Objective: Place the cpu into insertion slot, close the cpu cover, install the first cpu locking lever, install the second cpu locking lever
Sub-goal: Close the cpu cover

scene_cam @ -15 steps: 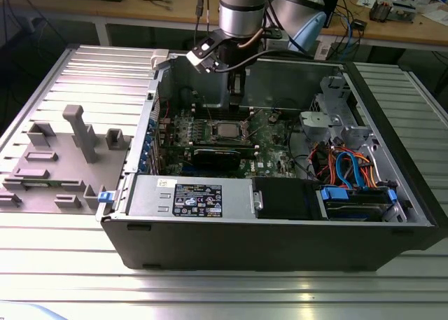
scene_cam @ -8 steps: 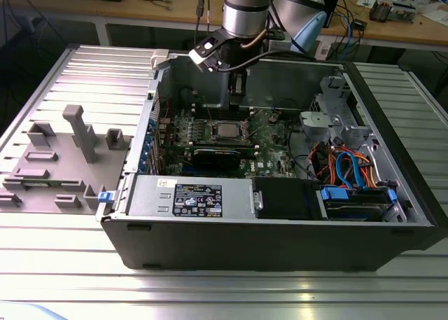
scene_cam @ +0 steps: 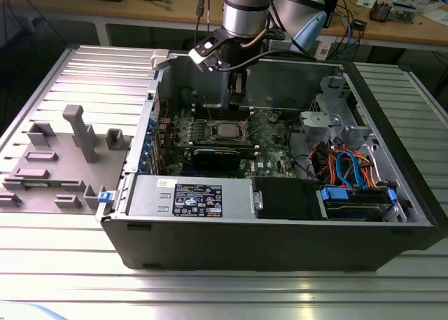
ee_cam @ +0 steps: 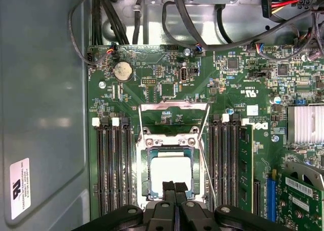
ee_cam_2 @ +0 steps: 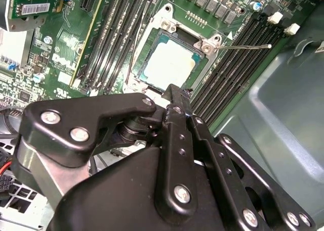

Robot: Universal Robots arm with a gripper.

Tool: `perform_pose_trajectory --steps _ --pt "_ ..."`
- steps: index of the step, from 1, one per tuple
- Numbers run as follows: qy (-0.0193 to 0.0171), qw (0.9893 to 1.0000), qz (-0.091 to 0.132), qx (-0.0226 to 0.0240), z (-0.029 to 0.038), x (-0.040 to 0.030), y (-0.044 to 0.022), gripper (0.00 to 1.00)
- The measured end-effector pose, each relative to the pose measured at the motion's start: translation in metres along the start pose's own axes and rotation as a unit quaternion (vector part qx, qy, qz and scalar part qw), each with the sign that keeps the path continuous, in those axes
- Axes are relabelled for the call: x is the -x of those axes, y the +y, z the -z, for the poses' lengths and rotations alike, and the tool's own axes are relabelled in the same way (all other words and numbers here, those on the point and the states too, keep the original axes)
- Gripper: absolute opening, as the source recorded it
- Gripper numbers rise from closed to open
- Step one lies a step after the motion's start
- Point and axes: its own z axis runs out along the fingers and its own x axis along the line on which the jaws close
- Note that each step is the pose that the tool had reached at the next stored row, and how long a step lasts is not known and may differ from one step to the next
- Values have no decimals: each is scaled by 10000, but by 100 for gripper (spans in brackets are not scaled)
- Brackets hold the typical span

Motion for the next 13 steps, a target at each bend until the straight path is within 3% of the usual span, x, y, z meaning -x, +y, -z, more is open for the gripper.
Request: perform_pose_trajectory --steps 13 --pt "0 10000 5 7 -1 0 21 11"
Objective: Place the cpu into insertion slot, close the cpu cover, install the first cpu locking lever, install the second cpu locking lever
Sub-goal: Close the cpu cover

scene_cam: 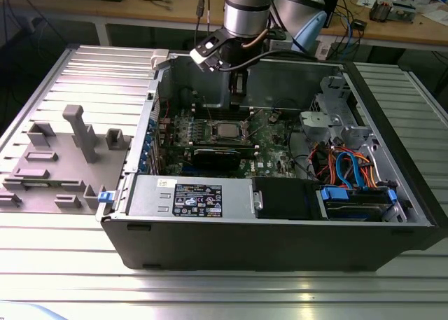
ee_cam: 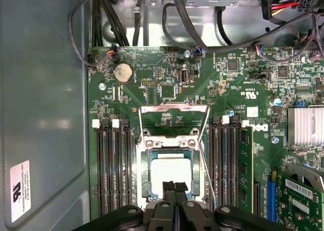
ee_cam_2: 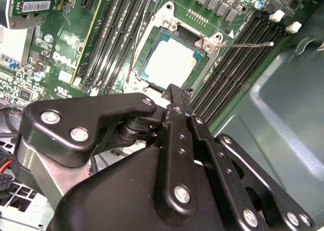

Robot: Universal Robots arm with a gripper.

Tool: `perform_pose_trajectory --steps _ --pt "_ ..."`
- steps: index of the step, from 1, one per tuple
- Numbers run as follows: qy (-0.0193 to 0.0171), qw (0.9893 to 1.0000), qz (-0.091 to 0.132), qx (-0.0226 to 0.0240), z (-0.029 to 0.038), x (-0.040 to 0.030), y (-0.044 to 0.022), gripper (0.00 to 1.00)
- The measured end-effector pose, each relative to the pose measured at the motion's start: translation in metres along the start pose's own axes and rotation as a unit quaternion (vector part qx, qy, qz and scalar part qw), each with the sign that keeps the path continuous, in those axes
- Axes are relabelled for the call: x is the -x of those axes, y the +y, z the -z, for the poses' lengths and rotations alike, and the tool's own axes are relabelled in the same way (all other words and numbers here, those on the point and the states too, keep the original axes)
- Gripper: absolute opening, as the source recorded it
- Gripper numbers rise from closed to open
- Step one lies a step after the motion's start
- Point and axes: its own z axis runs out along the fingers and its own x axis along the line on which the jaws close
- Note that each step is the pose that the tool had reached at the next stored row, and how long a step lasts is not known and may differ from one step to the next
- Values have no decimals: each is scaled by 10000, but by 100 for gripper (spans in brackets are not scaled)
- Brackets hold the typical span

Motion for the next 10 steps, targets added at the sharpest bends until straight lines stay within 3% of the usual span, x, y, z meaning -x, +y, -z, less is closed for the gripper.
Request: perform_pose_trajectory --steps 10 --pt "0 10000 0 0 0 -1 40 11"
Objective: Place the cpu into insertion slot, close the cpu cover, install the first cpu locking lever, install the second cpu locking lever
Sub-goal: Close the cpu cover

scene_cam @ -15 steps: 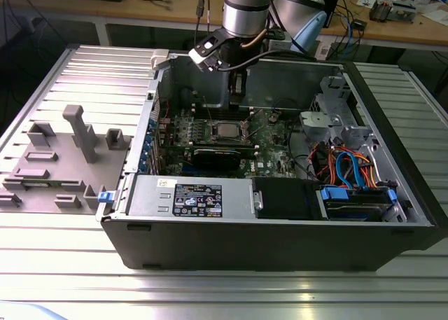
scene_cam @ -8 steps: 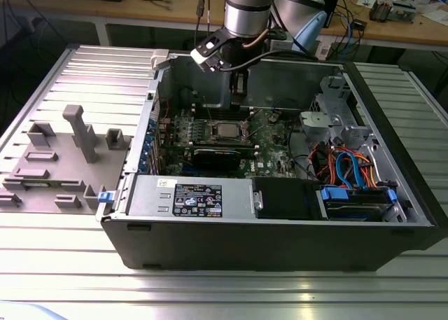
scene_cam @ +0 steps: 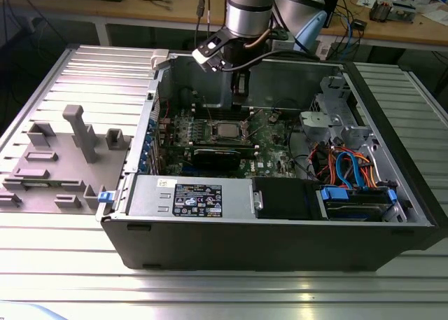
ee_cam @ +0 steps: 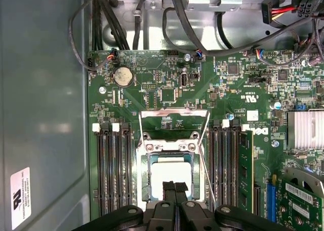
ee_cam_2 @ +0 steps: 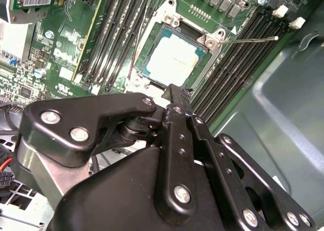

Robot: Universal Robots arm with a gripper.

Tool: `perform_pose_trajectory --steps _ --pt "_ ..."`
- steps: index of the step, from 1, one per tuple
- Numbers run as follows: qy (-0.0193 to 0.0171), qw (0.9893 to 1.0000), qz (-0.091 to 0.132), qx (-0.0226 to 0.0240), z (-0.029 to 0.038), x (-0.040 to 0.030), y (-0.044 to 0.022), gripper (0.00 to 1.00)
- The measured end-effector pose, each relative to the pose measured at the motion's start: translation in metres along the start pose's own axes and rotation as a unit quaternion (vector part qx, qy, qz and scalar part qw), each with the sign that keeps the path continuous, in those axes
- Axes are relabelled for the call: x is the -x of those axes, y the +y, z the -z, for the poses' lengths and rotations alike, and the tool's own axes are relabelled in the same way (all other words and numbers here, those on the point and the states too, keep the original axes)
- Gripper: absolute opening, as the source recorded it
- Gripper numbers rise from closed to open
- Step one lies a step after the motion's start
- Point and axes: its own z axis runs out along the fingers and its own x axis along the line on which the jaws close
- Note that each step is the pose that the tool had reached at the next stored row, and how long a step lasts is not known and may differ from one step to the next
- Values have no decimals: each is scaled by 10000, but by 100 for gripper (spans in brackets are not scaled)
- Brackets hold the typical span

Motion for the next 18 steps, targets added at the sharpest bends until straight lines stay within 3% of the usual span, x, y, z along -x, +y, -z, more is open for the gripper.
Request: perform_pose_trajectory --steps 18 --pt "0 10000 0 0 0 -1 63 11"
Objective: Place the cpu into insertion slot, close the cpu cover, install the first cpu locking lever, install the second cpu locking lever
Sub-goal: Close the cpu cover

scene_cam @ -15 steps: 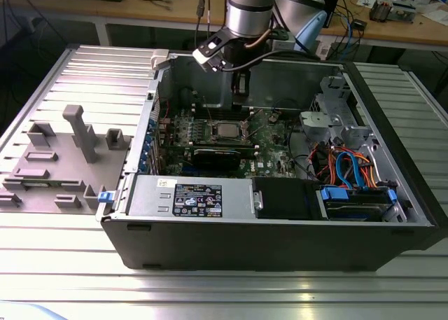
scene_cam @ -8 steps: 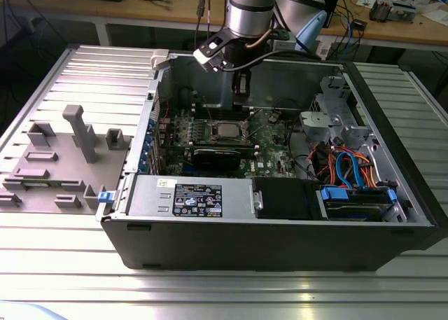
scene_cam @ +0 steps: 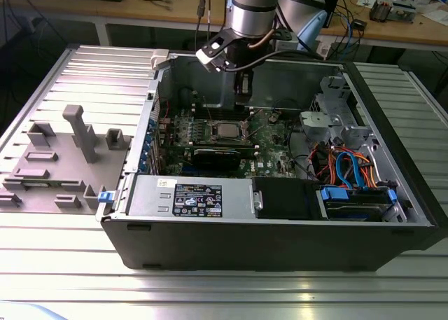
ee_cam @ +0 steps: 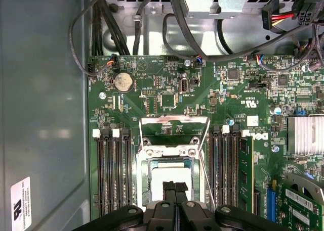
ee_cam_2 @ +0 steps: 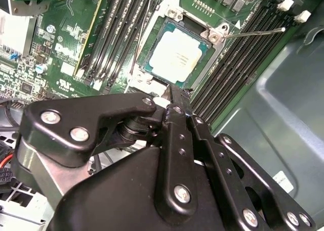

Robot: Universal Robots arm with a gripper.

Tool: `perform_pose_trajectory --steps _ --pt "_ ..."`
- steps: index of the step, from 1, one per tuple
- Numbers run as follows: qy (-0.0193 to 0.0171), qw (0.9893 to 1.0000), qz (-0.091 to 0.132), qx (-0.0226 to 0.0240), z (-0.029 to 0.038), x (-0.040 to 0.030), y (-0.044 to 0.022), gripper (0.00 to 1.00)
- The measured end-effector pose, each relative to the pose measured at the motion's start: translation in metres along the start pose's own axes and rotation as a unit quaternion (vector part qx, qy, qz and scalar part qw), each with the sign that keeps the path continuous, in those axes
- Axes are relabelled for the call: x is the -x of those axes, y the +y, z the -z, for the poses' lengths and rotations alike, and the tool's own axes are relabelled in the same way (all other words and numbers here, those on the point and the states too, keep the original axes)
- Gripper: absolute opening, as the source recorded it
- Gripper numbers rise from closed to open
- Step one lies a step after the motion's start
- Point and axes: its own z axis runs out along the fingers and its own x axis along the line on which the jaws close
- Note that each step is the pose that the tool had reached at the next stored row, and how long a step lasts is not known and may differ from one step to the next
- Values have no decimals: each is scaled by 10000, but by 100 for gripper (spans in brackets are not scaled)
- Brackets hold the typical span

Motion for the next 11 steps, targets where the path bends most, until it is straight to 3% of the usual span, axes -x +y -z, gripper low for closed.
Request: perform_pose_trajectory --steps 11 --pt "0 10000 0 0 0 -1 71 11"
